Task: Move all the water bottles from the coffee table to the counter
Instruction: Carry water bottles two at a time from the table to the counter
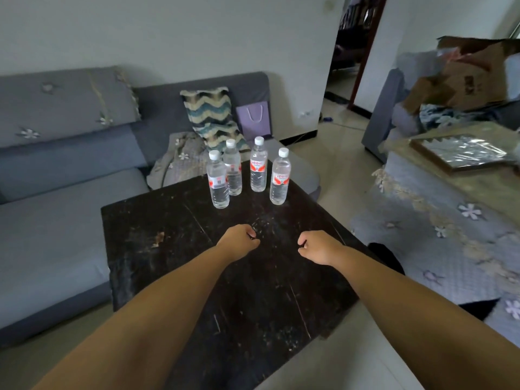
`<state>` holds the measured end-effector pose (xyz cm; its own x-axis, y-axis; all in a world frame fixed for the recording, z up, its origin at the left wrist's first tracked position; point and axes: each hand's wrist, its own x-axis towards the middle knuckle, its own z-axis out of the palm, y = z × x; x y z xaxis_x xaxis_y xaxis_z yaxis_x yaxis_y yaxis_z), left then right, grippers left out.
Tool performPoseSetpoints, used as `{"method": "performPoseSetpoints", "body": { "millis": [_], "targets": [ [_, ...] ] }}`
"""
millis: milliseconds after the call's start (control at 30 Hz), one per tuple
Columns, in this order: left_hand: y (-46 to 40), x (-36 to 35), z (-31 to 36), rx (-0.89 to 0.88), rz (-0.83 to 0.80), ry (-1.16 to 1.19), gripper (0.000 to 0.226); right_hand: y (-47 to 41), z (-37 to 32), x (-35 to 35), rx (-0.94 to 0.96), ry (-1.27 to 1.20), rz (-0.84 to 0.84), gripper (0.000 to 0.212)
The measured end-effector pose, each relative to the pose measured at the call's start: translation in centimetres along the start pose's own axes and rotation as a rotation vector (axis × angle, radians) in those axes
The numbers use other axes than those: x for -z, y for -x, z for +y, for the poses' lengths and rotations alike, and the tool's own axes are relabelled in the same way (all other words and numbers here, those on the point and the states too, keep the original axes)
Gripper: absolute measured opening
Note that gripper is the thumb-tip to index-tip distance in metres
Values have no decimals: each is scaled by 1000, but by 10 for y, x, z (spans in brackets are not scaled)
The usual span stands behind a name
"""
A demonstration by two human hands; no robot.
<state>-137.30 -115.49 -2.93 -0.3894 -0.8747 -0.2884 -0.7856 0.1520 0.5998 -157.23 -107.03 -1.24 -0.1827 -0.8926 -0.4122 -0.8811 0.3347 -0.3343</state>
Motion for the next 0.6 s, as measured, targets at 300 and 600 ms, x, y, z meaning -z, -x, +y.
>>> {"method": "performPoseSetpoints", "body": {
  "millis": [300, 600],
  "targets": [
    [-111, 6, 16, 74, -16, 111, 36, -135, 12, 33, -7, -31, -8, 32],
    [-245, -11, 23, 328, 119, 423, 61, -269, 25, 15, -83, -470, 180, 94]
  ]
}}
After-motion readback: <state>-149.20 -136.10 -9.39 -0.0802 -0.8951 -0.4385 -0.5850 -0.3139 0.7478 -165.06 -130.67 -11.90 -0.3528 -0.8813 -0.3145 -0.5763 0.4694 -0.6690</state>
